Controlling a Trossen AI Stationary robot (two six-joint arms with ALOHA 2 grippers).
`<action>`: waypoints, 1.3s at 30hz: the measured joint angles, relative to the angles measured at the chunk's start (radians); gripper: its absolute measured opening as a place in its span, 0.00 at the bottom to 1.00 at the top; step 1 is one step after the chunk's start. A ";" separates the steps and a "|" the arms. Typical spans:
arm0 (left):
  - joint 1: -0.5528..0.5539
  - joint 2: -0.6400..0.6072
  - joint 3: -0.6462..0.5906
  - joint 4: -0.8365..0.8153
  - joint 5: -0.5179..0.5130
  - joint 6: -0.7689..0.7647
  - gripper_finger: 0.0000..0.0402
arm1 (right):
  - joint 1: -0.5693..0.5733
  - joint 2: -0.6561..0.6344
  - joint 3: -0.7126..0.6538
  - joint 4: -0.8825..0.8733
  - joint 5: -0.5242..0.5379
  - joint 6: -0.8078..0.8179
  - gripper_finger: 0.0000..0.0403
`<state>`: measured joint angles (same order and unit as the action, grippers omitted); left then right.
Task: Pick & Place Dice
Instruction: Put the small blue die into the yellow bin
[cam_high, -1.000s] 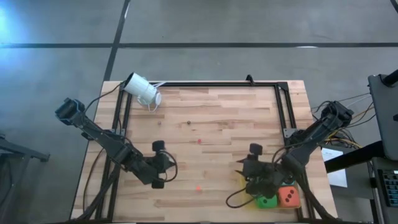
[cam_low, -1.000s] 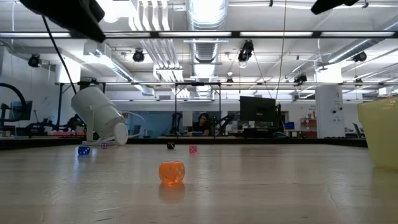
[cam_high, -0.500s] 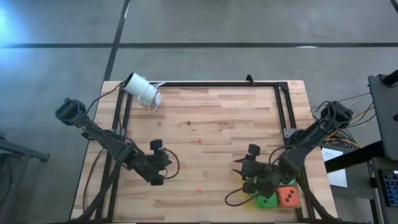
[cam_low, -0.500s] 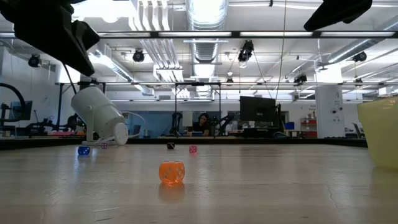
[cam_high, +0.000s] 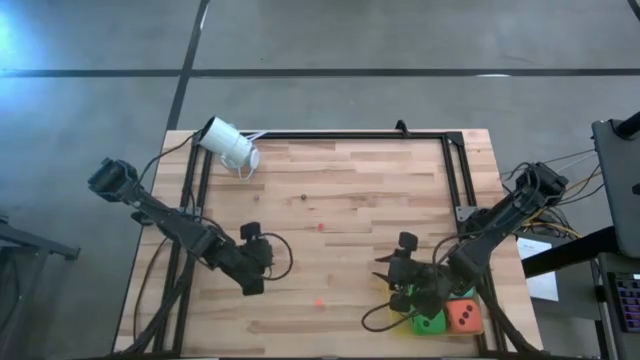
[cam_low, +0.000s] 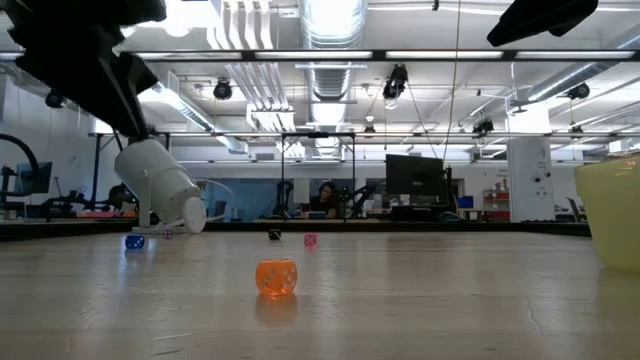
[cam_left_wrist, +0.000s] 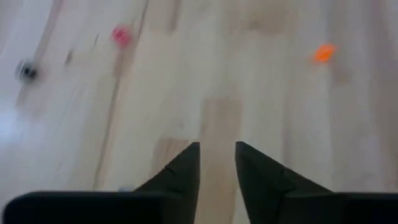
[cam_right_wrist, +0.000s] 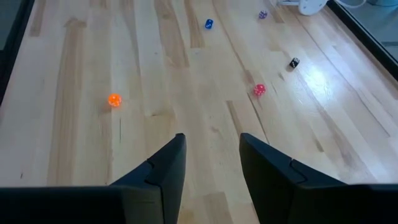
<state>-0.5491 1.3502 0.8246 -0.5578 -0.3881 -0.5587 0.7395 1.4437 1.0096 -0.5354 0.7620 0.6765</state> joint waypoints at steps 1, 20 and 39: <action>0.012 0.000 -0.001 -0.031 0.000 -0.043 0.29 | 0.000 0.000 0.000 0.000 0.000 0.000 0.36; 0.359 0.002 -0.152 -0.126 0.292 -0.523 0.32 | 0.000 0.000 -0.001 0.001 0.000 -0.004 0.35; 0.381 0.002 -0.096 -0.053 0.307 -0.544 0.32 | 0.000 0.000 -0.002 0.002 0.000 -0.008 0.33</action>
<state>-0.1684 1.3521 0.7289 -0.6107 -0.0809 -1.1027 0.7395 1.4437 1.0076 -0.5338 0.7616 0.6685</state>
